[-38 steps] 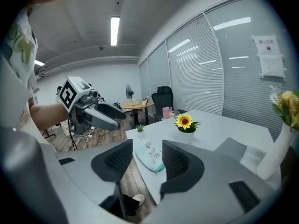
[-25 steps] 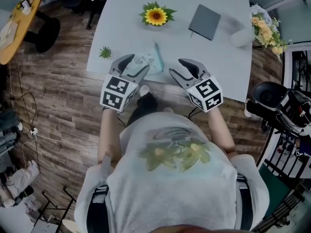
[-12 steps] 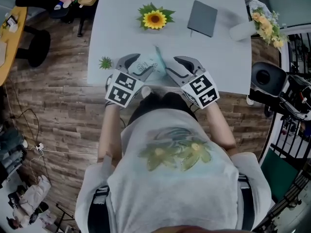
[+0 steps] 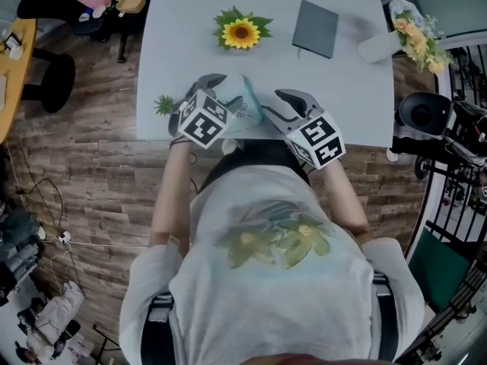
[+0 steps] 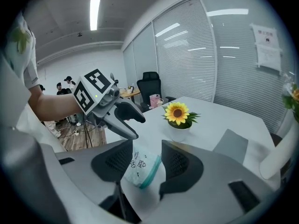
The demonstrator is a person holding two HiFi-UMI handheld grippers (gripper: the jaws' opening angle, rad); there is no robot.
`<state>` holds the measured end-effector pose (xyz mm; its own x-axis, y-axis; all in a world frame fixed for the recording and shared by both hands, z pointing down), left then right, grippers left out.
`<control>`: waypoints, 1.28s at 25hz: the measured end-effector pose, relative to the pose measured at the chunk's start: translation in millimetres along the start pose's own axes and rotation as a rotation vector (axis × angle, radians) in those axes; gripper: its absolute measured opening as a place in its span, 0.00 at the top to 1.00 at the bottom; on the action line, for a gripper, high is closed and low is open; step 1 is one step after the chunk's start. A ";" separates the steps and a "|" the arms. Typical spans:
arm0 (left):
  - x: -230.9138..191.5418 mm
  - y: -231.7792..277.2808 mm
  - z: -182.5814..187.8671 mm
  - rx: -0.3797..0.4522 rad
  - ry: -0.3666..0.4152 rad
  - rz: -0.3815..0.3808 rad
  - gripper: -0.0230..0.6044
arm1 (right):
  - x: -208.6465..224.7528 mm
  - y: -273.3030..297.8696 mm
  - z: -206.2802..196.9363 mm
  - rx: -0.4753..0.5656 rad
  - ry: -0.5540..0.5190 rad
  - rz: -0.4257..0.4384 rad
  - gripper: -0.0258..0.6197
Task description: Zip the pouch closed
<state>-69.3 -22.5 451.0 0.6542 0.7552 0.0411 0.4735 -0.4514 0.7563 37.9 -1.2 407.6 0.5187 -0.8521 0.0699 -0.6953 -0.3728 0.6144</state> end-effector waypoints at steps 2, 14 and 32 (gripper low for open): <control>-3.9 9.0 -1.6 -0.023 0.036 -0.006 0.55 | 5.6 4.7 -1.4 -0.001 0.008 0.007 0.64; -24.7 64.5 -12.0 -0.125 0.166 -0.115 0.56 | 47.0 57.6 -8.0 -0.062 0.032 0.068 0.64; -37.8 135.7 -42.6 -0.297 0.343 -0.198 0.64 | 78.6 129.5 -51.4 -0.231 -0.179 0.193 0.65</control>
<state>-54.9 -92.0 579.9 0.3131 0.9483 0.0522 0.3479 -0.1657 0.9228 14.2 -97.5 533.1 0.2791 -0.9573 0.0755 -0.6304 -0.1233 0.7664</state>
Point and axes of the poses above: the fingertips, and each gripper's own axes: y forward along the fingers, x to its right, z out of its top, the point moved 3 cm from there along -y, backward along the fingers, and after that the axes turned 1 degree about -x, right-handed, at the moved point
